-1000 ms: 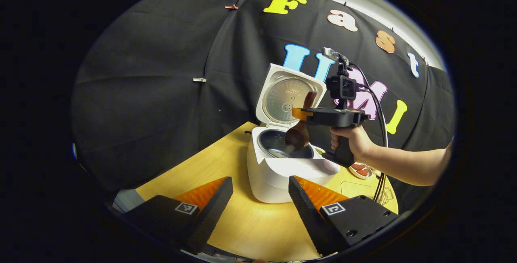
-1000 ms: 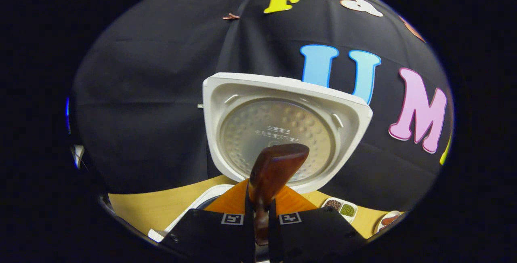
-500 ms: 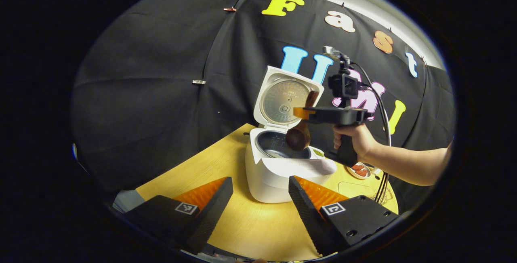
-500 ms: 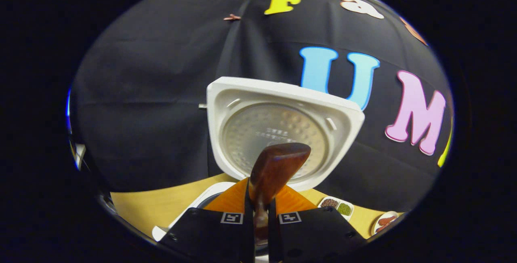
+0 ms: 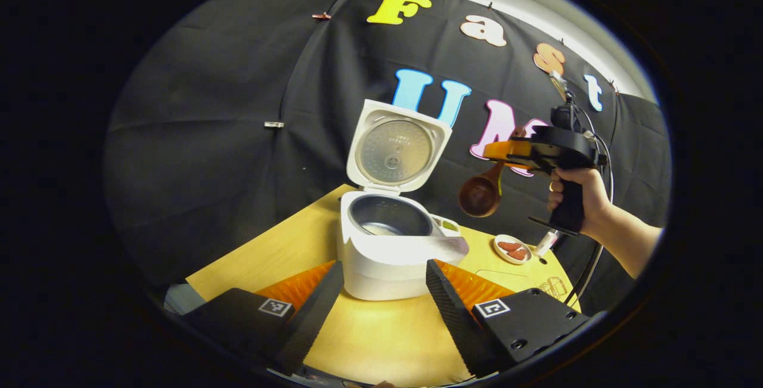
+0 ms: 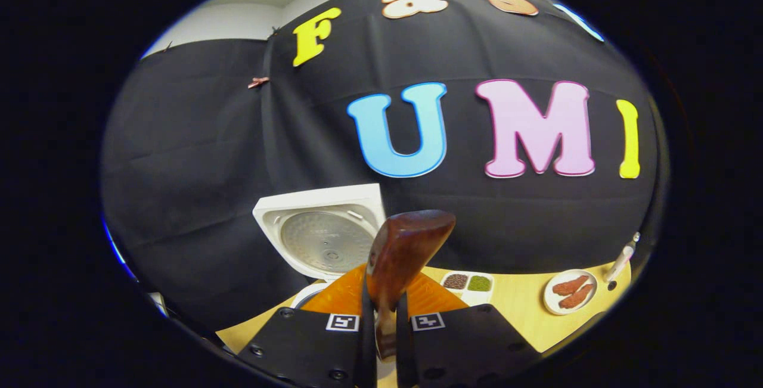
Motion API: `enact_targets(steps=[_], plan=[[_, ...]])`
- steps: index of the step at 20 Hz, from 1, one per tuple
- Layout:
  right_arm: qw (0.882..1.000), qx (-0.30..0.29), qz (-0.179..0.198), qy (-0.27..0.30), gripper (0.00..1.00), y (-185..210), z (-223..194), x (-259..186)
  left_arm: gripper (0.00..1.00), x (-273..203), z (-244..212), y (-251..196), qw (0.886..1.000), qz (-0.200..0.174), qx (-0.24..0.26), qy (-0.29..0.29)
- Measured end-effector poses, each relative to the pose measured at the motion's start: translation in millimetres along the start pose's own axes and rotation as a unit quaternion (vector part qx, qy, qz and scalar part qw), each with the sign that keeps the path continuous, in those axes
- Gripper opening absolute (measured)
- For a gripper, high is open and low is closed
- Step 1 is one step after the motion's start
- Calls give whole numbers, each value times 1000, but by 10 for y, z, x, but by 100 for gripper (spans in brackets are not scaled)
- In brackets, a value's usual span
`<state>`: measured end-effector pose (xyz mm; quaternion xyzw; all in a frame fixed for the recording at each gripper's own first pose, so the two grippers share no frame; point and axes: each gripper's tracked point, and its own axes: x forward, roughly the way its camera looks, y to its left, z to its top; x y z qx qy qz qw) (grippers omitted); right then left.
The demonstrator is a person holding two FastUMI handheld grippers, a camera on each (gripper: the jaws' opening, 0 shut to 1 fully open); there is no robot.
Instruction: Close the left gripper, press the button to open the rice cooker; take a wooden spoon from the chopstick holder with the right hand, scoop a spoonful of rice and pour it into the rice cooker, then put the wooden spoon back into the chopstick holder.
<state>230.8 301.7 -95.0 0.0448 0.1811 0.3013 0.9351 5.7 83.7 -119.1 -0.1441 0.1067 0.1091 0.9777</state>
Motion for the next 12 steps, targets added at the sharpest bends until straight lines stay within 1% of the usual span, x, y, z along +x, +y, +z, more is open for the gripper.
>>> enact_targets(steps=[1, 2, 7, 12], plan=[[1000, 8, -17, -5, 12, -191, 57, -123, 96, 5, 13, -93, 1000, -7, 5, -1], [999, 18, -36, -6, 17, -383, 87, -252, 96, 13, 32, -183, 1000, -14, 10, -3], [992, 43, -114, -17, 17, -1310, 234, -946, 96, 108, 78, -565, 999, -42, 16, -3], [980, 59, -191, -19, 17, -2189, 153, -1510, 96, 166, 142, -906, 997, -62, 35, -3]])
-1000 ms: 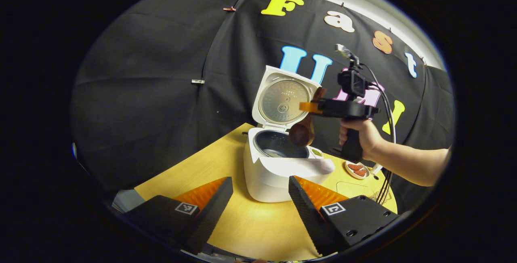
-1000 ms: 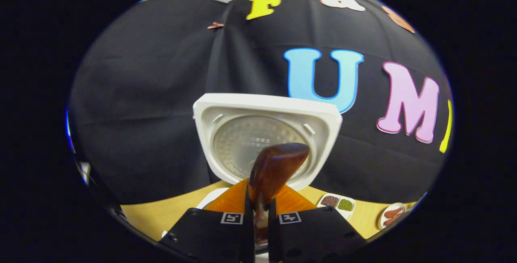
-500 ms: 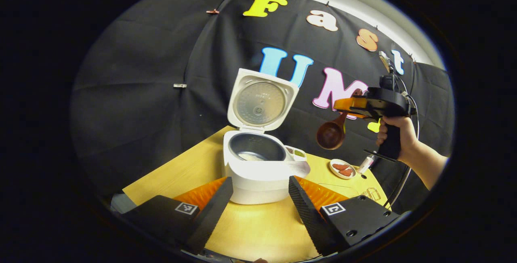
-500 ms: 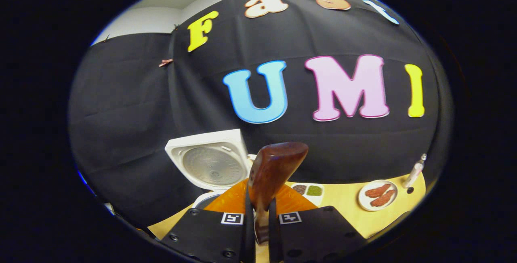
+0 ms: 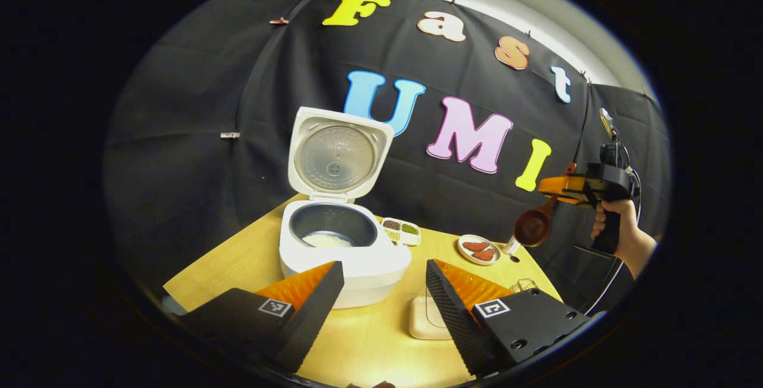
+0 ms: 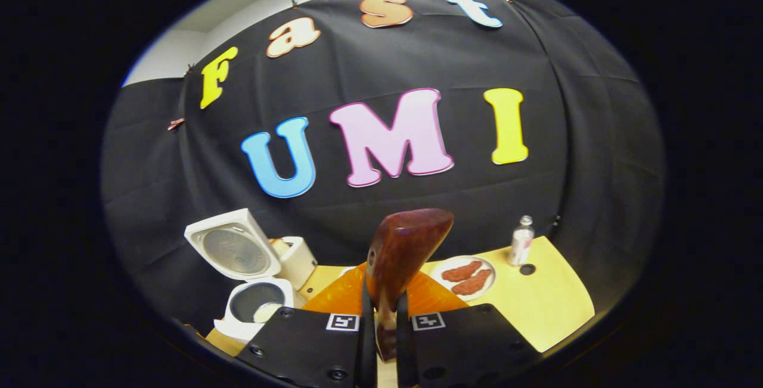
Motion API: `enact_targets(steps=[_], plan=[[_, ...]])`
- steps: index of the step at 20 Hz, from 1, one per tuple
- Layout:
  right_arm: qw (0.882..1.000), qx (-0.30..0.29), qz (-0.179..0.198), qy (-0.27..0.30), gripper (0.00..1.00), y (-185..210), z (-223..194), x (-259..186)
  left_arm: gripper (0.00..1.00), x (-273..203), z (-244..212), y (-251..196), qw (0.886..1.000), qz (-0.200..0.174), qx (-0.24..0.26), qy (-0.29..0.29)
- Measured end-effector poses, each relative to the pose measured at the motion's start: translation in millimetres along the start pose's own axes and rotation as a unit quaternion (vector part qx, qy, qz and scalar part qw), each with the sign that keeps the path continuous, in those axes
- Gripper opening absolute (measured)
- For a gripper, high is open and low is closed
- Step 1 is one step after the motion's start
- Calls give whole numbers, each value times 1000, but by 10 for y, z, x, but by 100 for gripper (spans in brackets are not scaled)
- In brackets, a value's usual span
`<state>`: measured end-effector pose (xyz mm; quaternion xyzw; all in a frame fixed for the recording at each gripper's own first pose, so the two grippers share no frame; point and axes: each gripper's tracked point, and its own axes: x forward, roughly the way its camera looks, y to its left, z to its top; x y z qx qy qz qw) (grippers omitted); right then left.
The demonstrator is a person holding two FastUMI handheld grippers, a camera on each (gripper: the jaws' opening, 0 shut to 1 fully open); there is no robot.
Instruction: Close the left gripper, press the button to open the rice cooker; take a wooden spoon from the chopstick holder with the right hand, scoop a spoonful of rice and pour it into the rice cooker, then put the wooden spoon back into the chopstick holder.
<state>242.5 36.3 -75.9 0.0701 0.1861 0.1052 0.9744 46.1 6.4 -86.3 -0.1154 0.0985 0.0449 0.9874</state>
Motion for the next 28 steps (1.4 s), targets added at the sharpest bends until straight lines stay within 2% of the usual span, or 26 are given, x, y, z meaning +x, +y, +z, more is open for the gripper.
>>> enact_targets(steps=[7, 11, 13, 17, 22, 28], plan=[[997, 30, -69, 16, 17, -1053, -293, -120, 96, 107, -24, -297, 1000, 7, 7, 15], [994, 56, -86, 39, 17, -1459, -630, -87, 96, 109, -54, -436, 999, 26, -26, 21], [992, 71, -92, 56, 17, -1630, -838, -88, 96, 88, -52, -481, 999, 44, -20, 20], [988, 92, -98, 82, 17, -1872, -1202, -2, 96, 42, 25, -579, 998, 69, 8, 11], [981, 116, -108, 109, 17, -2049, -1614, 149, 95, 18, 98, -795, 996, 87, -21, 4], [971, 150, -120, 145, 19, -2112, -2060, 252, 96, -90, -4, -907, 994, 109, -7, 4]])
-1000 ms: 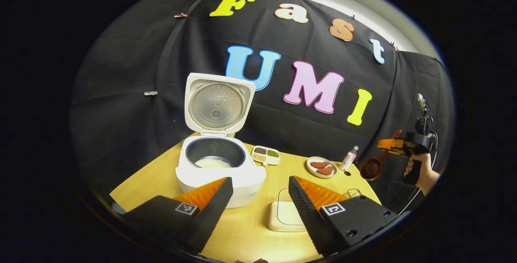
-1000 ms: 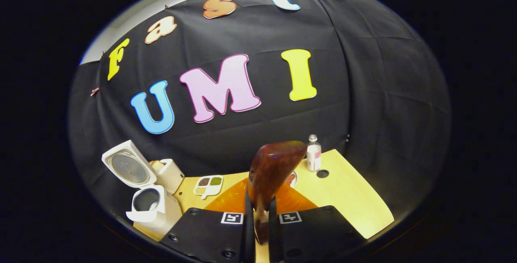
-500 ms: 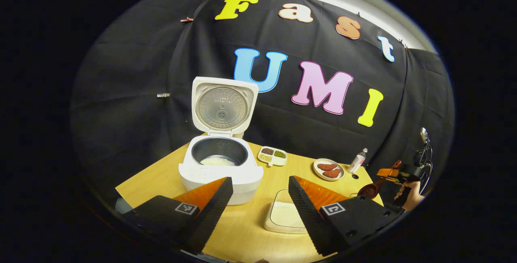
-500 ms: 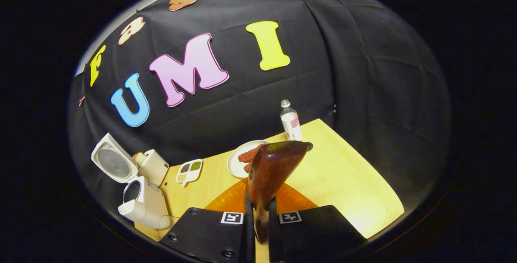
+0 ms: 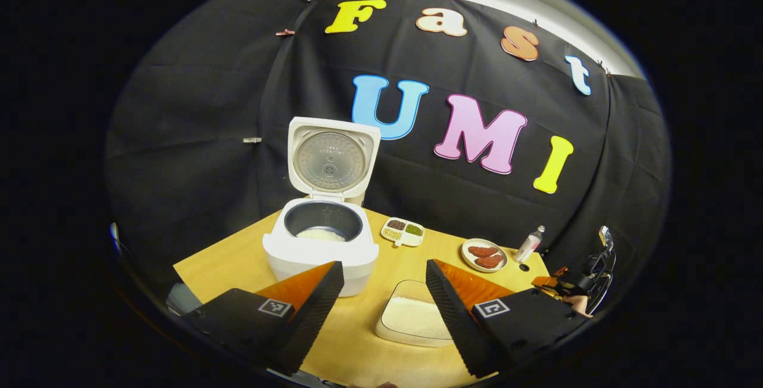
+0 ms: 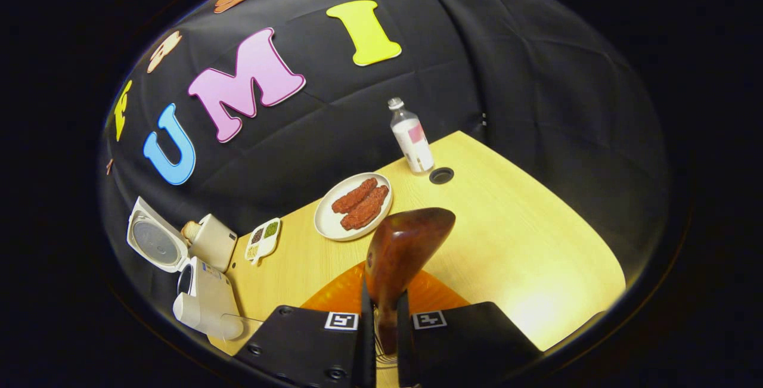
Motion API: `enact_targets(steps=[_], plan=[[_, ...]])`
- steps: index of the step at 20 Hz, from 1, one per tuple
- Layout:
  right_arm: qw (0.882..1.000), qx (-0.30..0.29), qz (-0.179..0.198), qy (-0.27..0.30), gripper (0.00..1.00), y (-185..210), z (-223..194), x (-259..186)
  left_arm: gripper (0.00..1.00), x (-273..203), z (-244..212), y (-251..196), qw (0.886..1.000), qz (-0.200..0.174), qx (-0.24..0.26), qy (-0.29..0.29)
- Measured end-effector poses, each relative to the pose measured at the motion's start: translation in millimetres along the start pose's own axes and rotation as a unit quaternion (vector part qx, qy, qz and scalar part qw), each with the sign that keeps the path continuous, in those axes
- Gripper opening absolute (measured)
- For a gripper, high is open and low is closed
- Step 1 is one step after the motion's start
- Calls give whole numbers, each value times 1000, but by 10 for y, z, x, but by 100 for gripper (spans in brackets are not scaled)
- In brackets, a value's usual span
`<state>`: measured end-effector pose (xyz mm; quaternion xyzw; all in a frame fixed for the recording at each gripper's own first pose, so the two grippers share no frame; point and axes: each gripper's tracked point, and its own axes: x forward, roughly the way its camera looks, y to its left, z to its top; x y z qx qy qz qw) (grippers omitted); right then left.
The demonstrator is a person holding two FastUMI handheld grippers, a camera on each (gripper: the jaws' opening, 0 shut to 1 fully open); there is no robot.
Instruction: Close the left gripper, press the button to open the rice cooker; take a wooden spoon from the chopstick holder with the right hand, scoop a spoonful of rice and pour it into the rice cooker, then put the wooden spoon back into the chopstick holder.
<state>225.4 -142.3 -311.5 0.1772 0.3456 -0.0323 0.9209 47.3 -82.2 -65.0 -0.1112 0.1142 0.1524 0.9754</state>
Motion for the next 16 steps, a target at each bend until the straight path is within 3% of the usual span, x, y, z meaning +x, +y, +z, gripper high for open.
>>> enact_targets(steps=[4, 5, 6, 9, 16], plan=[[1000, 12, 16, 0, 24, 35, -13, -38, 96, -98, -67, 46, 1000, 20, -13, 2], [1000, 10, 20, -6, 50, 42, 29, -67, 96, -106, -59, 55, 1000, 22, -15, 3], [1000, 4, 20, -12, 46, 26, 49, -126, 96, -104, -21, 82, 1000, 23, -15, 0], [999, -20, 9, -31, 99, -61, 108, -342, 96, -28, 194, 234, 999, 34, 4, -18], [993, -75, -25, -85, 98, -193, 227, -1015, 96, 312, 1129, 538, 995, 24, 52, -84]])
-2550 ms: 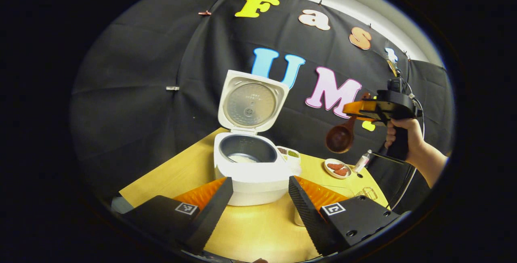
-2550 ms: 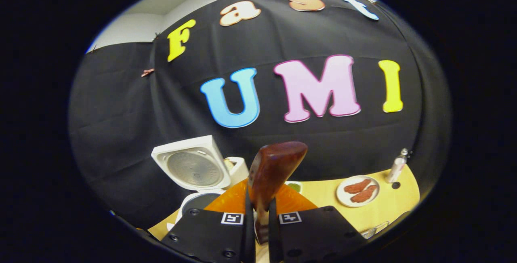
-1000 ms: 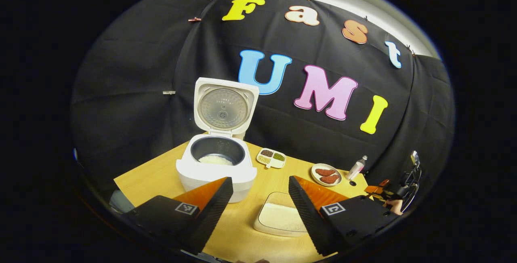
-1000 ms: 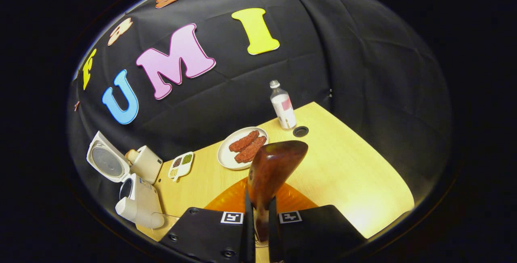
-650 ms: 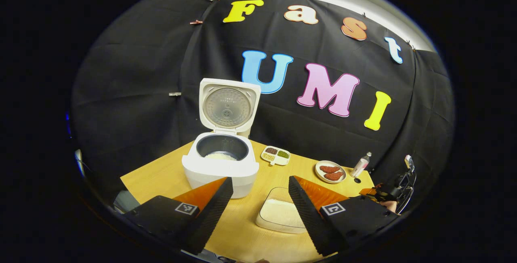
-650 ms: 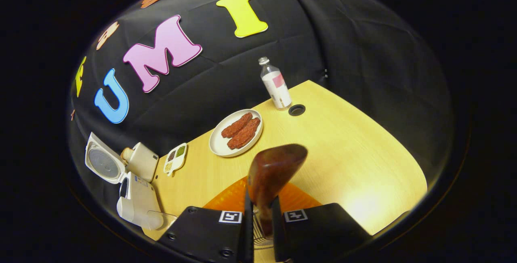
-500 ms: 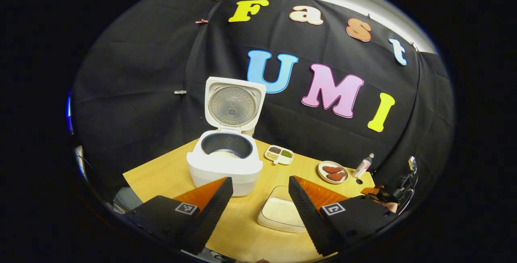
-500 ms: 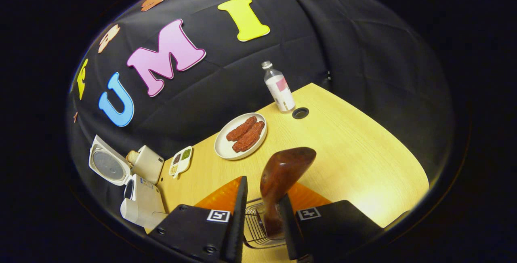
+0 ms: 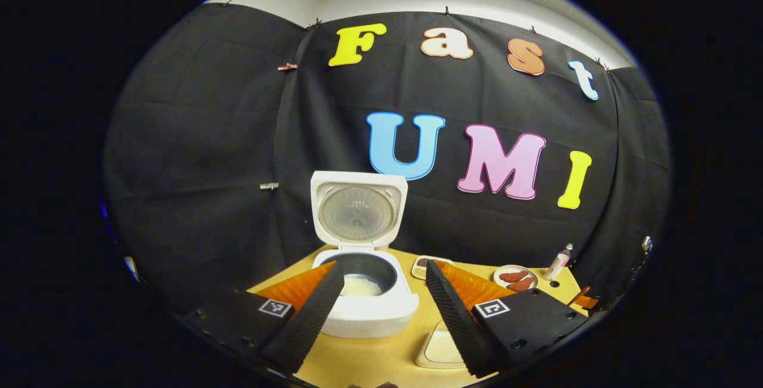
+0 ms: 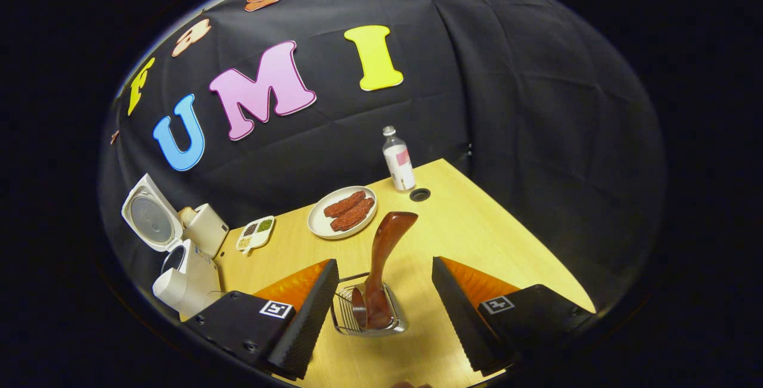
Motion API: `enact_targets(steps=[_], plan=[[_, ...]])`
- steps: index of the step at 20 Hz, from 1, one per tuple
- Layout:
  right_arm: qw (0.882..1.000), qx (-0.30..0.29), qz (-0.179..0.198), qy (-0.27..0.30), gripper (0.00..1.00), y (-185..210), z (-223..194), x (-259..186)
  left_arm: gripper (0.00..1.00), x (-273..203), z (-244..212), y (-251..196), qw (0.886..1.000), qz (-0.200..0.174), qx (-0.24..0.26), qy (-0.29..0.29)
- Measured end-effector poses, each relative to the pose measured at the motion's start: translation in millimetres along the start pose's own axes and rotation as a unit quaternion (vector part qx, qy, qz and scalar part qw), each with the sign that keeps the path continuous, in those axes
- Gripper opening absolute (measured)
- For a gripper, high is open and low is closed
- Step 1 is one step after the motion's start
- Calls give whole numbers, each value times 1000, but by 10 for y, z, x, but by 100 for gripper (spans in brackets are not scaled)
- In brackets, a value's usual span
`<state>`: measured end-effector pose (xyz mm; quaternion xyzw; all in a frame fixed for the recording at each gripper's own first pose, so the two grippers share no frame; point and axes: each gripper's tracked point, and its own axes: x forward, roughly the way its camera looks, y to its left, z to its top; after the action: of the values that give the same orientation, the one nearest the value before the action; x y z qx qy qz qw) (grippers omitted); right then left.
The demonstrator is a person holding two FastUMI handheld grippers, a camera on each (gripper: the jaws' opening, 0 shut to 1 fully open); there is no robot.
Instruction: Close the left gripper, press the button to open the rice cooker; take a wooden spoon from the chopstick holder with the right hand, scoop a spoonful of rice and pour it into the rice cooker, then put the wooden spoon back into the chopstick holder.
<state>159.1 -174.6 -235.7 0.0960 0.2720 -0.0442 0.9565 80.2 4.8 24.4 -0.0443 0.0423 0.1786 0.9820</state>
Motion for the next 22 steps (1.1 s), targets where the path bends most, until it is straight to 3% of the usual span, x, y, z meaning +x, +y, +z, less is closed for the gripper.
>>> enact_targets(steps=[7, 13, 18, 22], plan=[[997, -34, -9, -62, 98, 83, 320, -685, 95, 656, 1023, 377, 999, -9, 3, -47], [991, -89, -3, -98, 98, 454, 360, -1208, 95, 1494, 1566, 560, 997, -23, 2, -71], [981, -146, 5, -124, 98, 795, 363, -1512, 95, 2266, 1636, 623, 997, -38, 15, -61], [981, -149, 13, -127, 98, 1022, 306, -1674, 95, 2854, 1498, 723, 998, -32, 26, -42]])
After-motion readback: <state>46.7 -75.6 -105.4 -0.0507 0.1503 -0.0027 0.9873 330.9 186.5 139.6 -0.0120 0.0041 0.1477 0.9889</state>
